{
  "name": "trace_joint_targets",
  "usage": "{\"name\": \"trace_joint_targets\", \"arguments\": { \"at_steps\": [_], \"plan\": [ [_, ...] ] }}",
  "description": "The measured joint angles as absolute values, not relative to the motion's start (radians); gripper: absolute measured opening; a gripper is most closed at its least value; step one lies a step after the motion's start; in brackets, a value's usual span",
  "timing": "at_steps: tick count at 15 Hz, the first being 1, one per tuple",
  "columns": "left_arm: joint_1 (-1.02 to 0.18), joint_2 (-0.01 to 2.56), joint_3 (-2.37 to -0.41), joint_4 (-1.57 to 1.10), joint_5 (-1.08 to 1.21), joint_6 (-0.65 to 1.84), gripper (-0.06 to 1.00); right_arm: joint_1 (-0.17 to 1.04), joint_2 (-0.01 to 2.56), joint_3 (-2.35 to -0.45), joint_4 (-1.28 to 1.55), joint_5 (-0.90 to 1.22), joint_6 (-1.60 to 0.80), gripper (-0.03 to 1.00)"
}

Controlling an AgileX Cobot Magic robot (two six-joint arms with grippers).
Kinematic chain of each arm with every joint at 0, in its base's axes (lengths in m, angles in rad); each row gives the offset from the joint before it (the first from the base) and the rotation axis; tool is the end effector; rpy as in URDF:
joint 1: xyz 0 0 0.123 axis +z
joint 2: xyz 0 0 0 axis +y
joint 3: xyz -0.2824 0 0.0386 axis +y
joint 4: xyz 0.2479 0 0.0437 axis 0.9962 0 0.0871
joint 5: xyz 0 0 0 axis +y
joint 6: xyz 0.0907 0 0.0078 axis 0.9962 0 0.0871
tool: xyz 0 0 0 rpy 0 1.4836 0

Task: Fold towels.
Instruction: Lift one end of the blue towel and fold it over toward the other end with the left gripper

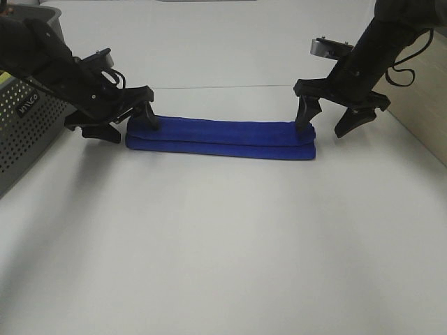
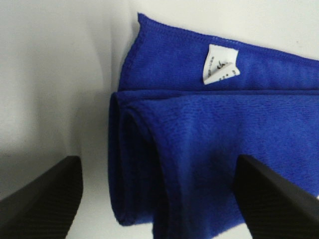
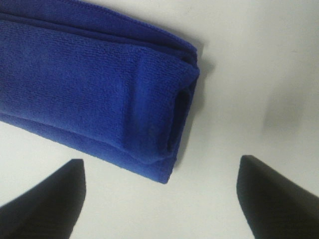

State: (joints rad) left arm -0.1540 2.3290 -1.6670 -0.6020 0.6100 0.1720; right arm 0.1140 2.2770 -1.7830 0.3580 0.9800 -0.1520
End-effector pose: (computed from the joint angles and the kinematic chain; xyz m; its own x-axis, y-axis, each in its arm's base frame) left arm 0.4735 -0.1034 0.1069 -0.9263 -0.1762 -0.3331 -0.0196 0.9052 -0.4245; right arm 0.4640 0.0798 0.1486 -0.9784 -0.0606 -0.1975 -0.1183 0.9480 0.2953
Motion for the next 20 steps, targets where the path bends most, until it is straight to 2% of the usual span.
{"name": "trace_joint_targets", "arguments": {
  "at_steps": [2,5,9,10,15,18,19,20],
  "plan": [
    [-0.154,2.369,-1.72,-0.623,0.62,0.171,0.78,0.114,2.277,-1.783,0.358,0.975,-0.152,0.78],
    [-0.154,2.4,-1.766,-0.647,0.628,0.171,0.69,0.114,2.277,-1.783,0.358,0.963,-0.152,0.78],
    [-0.154,2.417,-1.769,-0.647,0.637,0.173,0.09,0.114,2.277,-1.783,0.358,0.938,-0.152,0.78],
    [-0.154,2.417,-1.77,-0.638,0.637,0.175,0.05,0.114,2.277,-1.783,0.358,0.938,-0.152,0.78],
    [-0.154,2.339,-1.789,-0.411,0.701,0.104,0.05,0.114,2.277,-1.783,0.358,0.938,-0.151,0.78],
    [-0.154,2.289,-1.918,-0.281,0.91,0.009,0.05,0.114,2.277,-1.783,0.358,0.941,-0.15,0.78],
    [-0.154,2.289,-1.918,-0.281,0.91,0.009,0.05,0.114,2.277,-1.783,0.358,0.941,-0.15,0.78],
    [-0.178,2.287,-2.032,-0.268,1.025,-0.014,0.05,0.114,2.277,-1.783,0.358,0.953,-0.15,0.78]
  ]
}}
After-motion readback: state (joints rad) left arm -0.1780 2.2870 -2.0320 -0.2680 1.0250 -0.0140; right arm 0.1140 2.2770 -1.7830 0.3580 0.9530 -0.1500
